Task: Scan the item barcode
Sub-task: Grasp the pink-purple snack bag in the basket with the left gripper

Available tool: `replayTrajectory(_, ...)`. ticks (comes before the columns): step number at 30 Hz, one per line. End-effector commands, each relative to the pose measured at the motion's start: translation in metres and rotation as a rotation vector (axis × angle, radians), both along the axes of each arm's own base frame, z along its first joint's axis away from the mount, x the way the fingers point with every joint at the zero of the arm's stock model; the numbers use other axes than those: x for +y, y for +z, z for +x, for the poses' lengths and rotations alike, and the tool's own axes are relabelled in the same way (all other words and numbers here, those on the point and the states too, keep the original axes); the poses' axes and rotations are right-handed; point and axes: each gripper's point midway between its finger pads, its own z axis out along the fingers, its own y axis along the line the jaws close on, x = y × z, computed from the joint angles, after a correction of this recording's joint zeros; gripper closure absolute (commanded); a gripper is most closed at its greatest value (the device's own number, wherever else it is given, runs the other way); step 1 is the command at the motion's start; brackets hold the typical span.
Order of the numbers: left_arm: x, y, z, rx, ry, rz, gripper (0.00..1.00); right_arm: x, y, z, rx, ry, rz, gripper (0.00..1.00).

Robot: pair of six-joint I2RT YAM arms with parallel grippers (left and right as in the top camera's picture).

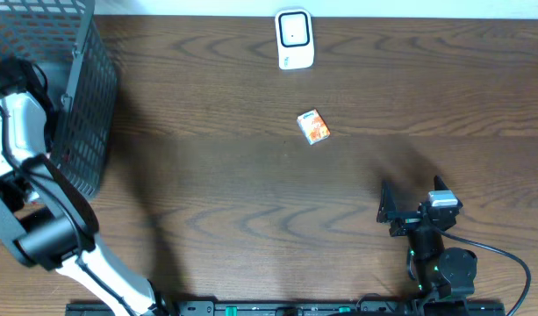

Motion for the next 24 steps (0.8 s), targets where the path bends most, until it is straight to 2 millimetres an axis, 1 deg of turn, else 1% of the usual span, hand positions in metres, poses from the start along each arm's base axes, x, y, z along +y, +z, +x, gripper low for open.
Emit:
replayTrajectory(1, -0.022, 0.081, 0.032, -0.282, -0.053, -0.002, 0.93, -0.002, -0.001, 0.0, -0.001, -0.01, -0.008, 0.01)
replayTrajectory(4, -0.03, 0.129, 0.042, -0.452, -0.048, 0.013, 0.93, -0.002, -0.001, 0.0, -0.001, -0.01, -0.008, 0.01)
replayTrajectory(7, -0.031, 0.172, 0.041, -0.595, 0.008, 0.04, 0.93, -0.002, -0.001, 0.0, -0.001, -0.01, -0.008, 0.01)
replayTrajectory(8, -0.031, 0.183, 0.039, -0.63, 0.02, 0.046, 0.93, -0.002, -0.001, 0.0, -0.001, -0.01, -0.008, 0.01)
replayTrajectory(13, -0.043, 0.227, 0.027, -0.737, 0.004, 0.061, 0.93, -0.002, -0.001, 0.0, -0.001, -0.01, -0.008, 0.01)
replayTrajectory(15, -0.053, 0.242, 0.025, -0.783, -0.022, 0.044, 0.93, -0.002, -0.001, 0.0, -0.001, -0.01, -0.008, 0.01)
replayTrajectory(18, -0.072, 0.267, 0.022, -0.868, -0.083, -0.009, 0.93, -0.002, -0.001, 0.0, -0.001, -0.01, -0.008, 0.01)
replayTrajectory(22, -0.09, 0.3, 0.012, -1.005, -0.047, -0.089, 0.93, -0.002, -0.001, 0.0, -0.001, -0.01, -0.008, 0.01)
replayTrajectory(24, -0.097, 0.314, 0.006, -1.057, -0.026, -0.123, 0.93, -0.002, -0.001, 0.0, -0.001, -0.01, -0.008, 0.01)
